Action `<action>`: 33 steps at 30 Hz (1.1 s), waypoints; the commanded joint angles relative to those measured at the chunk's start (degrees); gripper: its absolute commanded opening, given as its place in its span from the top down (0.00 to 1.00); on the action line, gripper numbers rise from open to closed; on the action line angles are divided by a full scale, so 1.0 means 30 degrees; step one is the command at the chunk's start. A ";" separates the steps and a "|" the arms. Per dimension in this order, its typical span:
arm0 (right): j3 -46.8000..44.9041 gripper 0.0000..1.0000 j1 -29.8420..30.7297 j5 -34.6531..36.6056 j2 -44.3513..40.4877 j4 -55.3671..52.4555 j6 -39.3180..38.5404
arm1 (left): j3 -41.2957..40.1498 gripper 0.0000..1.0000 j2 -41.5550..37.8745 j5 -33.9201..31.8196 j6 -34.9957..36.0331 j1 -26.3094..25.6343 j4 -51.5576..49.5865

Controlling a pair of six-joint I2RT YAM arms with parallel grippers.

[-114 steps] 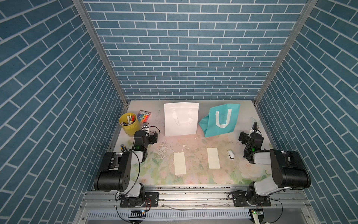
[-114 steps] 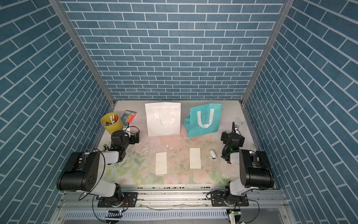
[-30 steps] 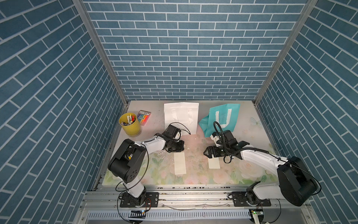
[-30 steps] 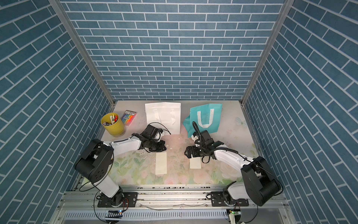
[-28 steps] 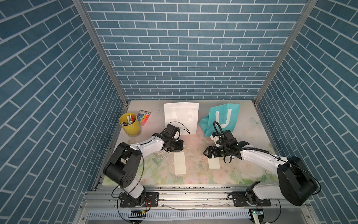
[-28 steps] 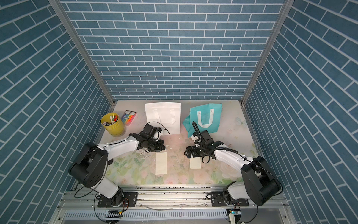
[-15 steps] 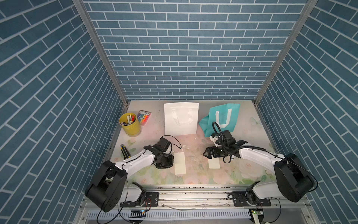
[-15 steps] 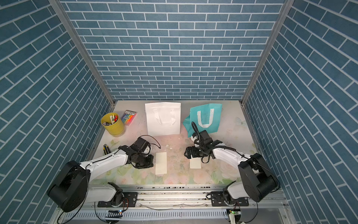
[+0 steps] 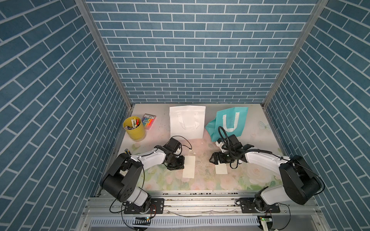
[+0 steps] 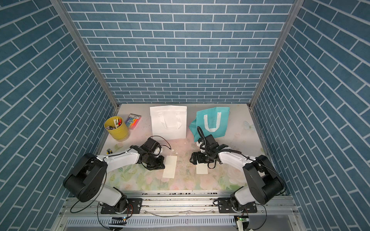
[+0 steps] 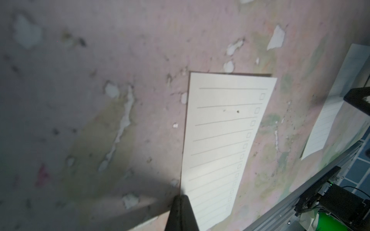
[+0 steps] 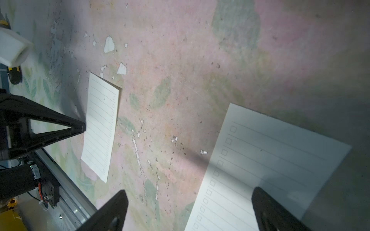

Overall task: Staple the receipts to the bags
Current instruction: Adjust the receipt at the center of the board.

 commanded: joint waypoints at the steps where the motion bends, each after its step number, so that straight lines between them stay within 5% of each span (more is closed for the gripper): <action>1: -0.0085 0.03 0.0068 -0.0509 0.0128 0.0444 0.0632 | 0.0398 1.00 0.2124 -0.1287 0.0598 -0.0161 0.0220; 5: 0.0258 0.03 0.0069 -0.0812 0.0525 0.0798 0.0581 | 0.2258 1.00 0.3410 -0.1016 0.1196 -0.0202 -0.0702; 10: 0.1470 0.03 0.0108 -0.1170 0.1730 0.1193 0.0434 | 0.2568 1.00 0.1341 -0.1457 0.1351 -0.0210 -0.1957; 21: 0.4734 0.07 0.1450 -0.1641 0.5664 0.1215 0.0183 | -0.2134 1.00 -0.3897 0.0462 -0.0759 -0.0919 -0.0710; 33: 0.5783 0.13 0.1944 -0.2154 0.8016 0.0697 0.0953 | -0.1947 1.00 -0.1023 0.0279 -0.0965 -0.1000 0.1198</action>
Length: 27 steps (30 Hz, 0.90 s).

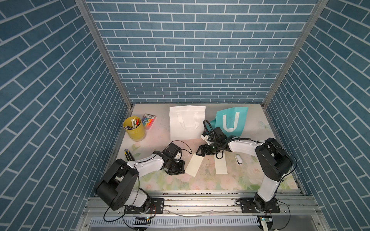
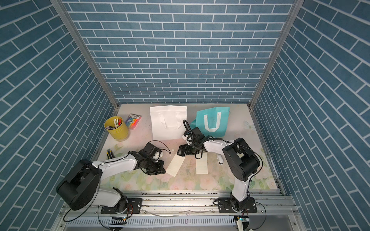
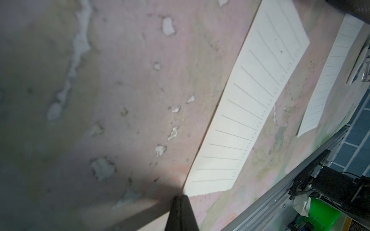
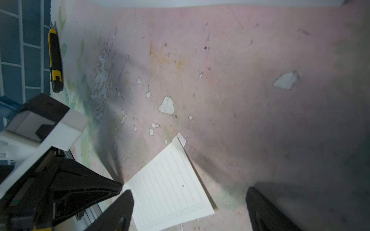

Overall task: Staple the receipts to the bags
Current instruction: Adjust the receipt at the center of the board, then pick up the receipt from the center of the board.

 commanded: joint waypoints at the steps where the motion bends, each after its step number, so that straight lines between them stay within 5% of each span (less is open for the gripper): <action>1: -0.0291 0.13 0.0254 0.0008 0.1090 -0.1365 0.0873 | 0.0265 1.00 0.1086 -0.0505 0.0131 -0.0052 0.0229; 9: -0.0717 0.18 0.0256 0.0696 0.0830 -0.3080 0.1030 | 0.0479 1.00 0.1714 -0.0675 0.0704 -0.0045 -0.0286; 17: -0.1277 0.15 -0.0123 0.2464 -0.0376 -0.3901 0.1043 | 0.1289 1.00 -0.0479 0.0620 0.1446 -0.0041 -0.0210; 27: -0.1085 0.16 -0.0154 0.2053 0.0180 -0.5000 0.0963 | 0.1434 1.00 0.2533 0.0708 0.0957 -0.0122 0.1750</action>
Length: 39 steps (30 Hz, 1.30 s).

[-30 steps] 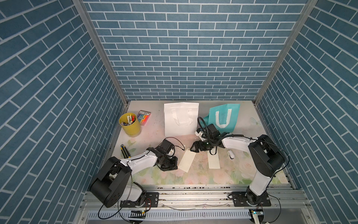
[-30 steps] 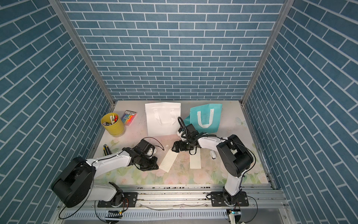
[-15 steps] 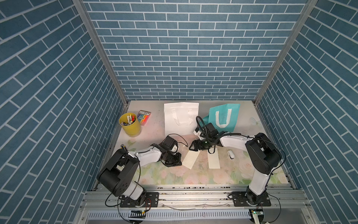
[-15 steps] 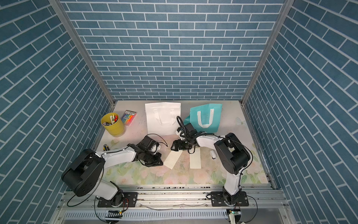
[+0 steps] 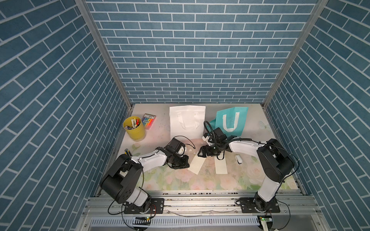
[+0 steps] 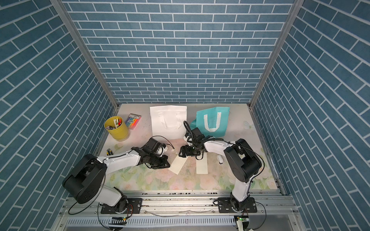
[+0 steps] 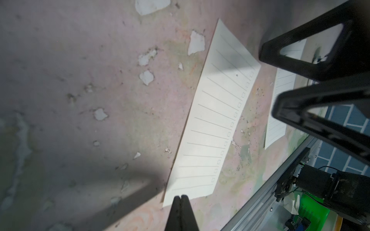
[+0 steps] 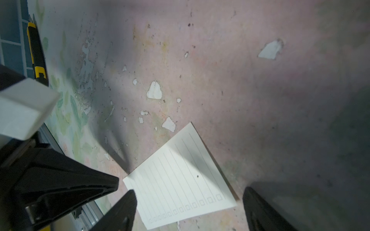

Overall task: Staple the receipts to the bags
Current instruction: Pick up the receipt from the center of the board.

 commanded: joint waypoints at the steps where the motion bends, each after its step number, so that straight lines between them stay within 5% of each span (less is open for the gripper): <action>1: -0.0829 0.16 -0.0081 0.0878 0.0955 -0.3128 0.0728 | 0.0095 1.00 0.1243 0.0031 -0.0004 -0.0085 0.0522; 30: -0.1535 0.15 -0.0081 -0.5048 0.3651 -0.0468 0.2268 | -0.0549 1.00 0.4436 -0.1105 0.0190 -0.0102 0.0856; 37: -0.2156 0.45 -0.0100 -0.5784 0.3611 0.1065 0.3567 | -0.0602 1.00 0.4338 -0.1170 0.0207 -0.0086 0.0823; 39: -0.2321 0.47 -0.0097 -0.5906 0.3611 0.1880 0.4032 | -0.0581 1.00 0.4327 -0.1133 0.0227 -0.0091 0.0848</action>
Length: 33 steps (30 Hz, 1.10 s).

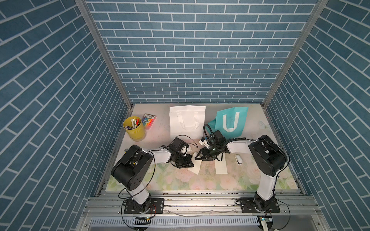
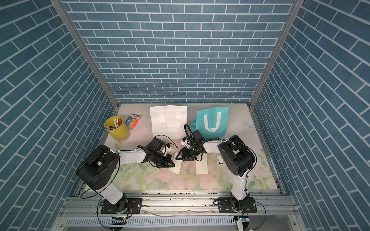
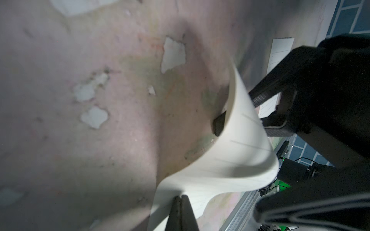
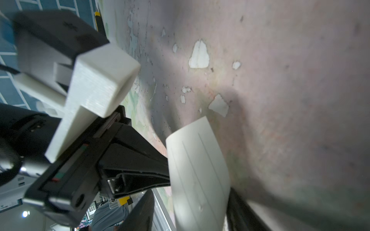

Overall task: Staple the receipts to the bags
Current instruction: Pick up the receipt from the center of the board.

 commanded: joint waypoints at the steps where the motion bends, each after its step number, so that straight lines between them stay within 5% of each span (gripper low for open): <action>1: -0.1269 0.46 0.0188 0.1791 0.1360 -0.1296 0.1577 | -0.1178 1.00 0.1631 -0.3577 0.0293 -0.0233 -0.1749; 18: -0.0393 0.84 0.0108 0.3652 -0.0266 0.0472 0.1366 | 0.0281 1.00 0.0415 -0.3465 0.1233 -0.0221 -0.3383; 26: -0.0384 0.95 -0.0043 0.4263 -0.3124 -0.0244 -0.1269 | 0.3623 1.00 -0.4668 -0.4865 0.3631 0.0677 -0.6929; 30: 0.0616 0.98 -0.0156 0.4610 -0.4158 -0.2032 -0.3114 | 0.6491 0.89 -0.6448 -0.5719 0.5686 0.2569 -0.8779; 33: 0.1419 0.99 -0.0301 0.4666 -0.4711 -0.3163 -0.4259 | 0.8968 0.70 -0.6552 -0.6126 0.7216 0.4536 -0.9594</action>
